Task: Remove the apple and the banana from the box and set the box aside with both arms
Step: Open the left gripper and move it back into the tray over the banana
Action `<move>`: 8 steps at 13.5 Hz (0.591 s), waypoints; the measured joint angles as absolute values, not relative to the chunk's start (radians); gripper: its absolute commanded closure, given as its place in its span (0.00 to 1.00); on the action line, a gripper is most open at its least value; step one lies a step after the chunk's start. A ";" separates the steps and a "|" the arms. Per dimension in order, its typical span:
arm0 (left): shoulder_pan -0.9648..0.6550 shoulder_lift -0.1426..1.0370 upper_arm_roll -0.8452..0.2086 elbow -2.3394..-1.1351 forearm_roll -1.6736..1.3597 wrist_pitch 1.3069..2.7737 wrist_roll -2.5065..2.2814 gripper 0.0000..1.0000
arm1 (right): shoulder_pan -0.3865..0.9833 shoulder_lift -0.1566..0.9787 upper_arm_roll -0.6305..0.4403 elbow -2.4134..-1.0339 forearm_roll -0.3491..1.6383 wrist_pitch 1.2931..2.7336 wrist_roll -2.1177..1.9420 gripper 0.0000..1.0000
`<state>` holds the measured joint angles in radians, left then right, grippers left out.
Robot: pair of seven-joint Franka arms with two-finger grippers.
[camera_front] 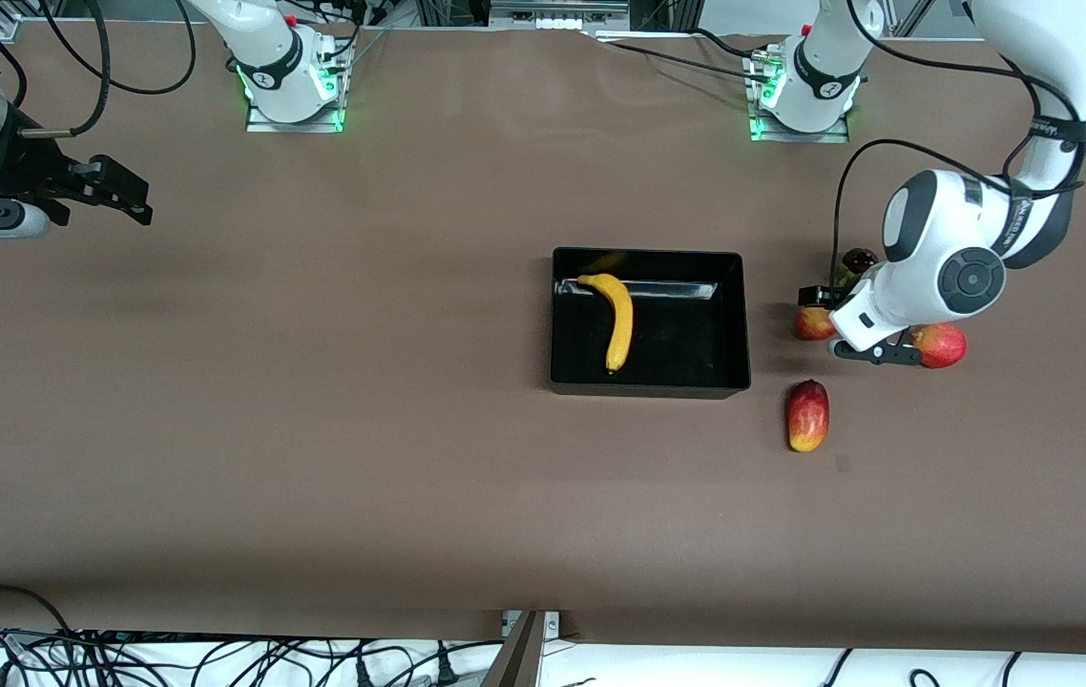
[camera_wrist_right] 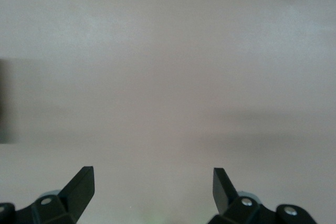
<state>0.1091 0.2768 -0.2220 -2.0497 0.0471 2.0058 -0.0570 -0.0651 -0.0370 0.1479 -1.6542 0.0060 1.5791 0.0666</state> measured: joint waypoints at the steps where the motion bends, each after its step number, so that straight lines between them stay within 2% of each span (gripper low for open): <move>1: 0.108 0.275 -0.238 -2.007 0.047 1.965 -0.058 0.00 | -0.065 -0.037 0.148 -1.654 0.006 1.579 0.067 0.00; 4: 0.066 0.271 -0.282 -1.910 0.023 1.914 -0.086 0.00 | -0.065 -0.037 0.148 -1.654 0.006 1.579 0.067 0.00; 8: -0.116 0.319 -0.303 -1.829 -0.065 1.918 -0.357 0.00 | -0.065 -0.037 0.148 -1.654 0.006 1.579 0.067 0.00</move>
